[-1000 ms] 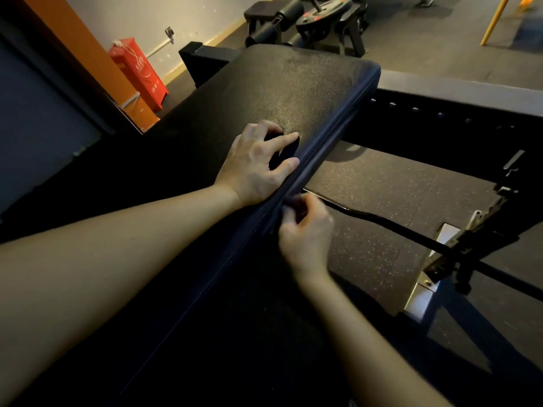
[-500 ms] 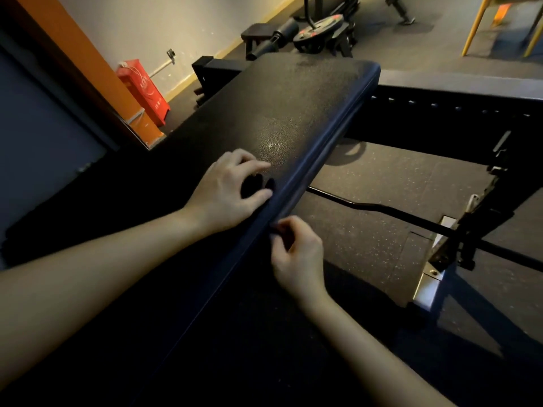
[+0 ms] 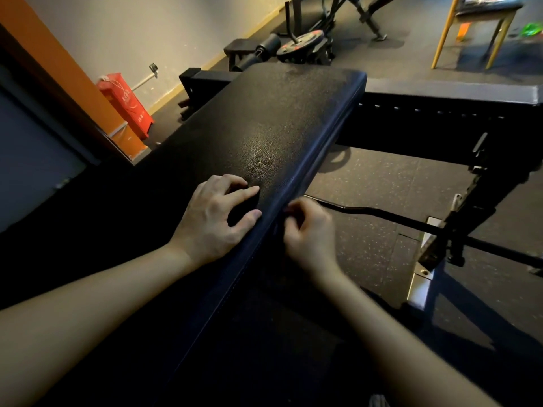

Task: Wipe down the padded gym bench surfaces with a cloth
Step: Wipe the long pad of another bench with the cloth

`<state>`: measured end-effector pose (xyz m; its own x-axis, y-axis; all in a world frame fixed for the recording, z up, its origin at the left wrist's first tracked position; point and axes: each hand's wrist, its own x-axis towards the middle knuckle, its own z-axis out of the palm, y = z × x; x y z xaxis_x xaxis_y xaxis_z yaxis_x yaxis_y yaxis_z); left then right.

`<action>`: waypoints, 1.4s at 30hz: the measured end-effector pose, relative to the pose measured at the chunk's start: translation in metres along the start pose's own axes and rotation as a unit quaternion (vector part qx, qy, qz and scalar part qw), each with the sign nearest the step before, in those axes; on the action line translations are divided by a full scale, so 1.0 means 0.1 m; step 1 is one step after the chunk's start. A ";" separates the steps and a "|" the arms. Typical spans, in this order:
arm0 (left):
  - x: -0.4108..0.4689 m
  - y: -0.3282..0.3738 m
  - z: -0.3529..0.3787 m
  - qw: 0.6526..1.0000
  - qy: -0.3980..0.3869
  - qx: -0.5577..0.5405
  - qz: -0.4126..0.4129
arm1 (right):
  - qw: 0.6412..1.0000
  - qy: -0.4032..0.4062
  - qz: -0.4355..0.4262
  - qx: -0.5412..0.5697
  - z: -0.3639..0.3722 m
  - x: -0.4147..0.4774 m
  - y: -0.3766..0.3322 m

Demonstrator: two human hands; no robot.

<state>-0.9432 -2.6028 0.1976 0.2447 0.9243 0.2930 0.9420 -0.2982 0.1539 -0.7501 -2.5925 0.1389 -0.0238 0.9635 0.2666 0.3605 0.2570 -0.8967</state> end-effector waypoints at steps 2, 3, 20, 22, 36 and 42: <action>0.01 -0.01 0.00 1.000 -0.003 0.000 -0.003 | 0.997 0.047 0.058 -0.022 -0.05 0.52 0.15; 0.01 -0.01 0.00 1.000 -0.006 0.000 -0.002 | 0.994 0.060 0.094 -0.016 -0.08 0.71 0.22; 0.01 0.00 -0.05 0.999 -0.020 -0.024 -0.007 | 0.948 0.121 0.236 0.176 -0.33 0.69 0.32; 0.01 0.00 -0.05 0.999 -0.021 -0.026 -0.010 | 0.875 0.243 0.282 0.310 -0.49 0.63 0.31; 0.01 -0.03 -0.02 0.999 -0.016 -0.039 -0.016 | 0.846 0.061 0.352 0.396 -0.12 0.24 0.22; 0.01 -0.02 -0.02 0.999 -0.011 -0.041 -0.014 | 0.940 0.006 0.181 0.290 0.02 -0.22 0.09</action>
<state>-0.9453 -2.6020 0.1995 0.2240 0.9374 0.2668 0.9270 -0.2894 0.2384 -0.7477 -2.6108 0.1241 0.0146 0.9957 -0.0912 -0.2266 -0.0856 -0.9702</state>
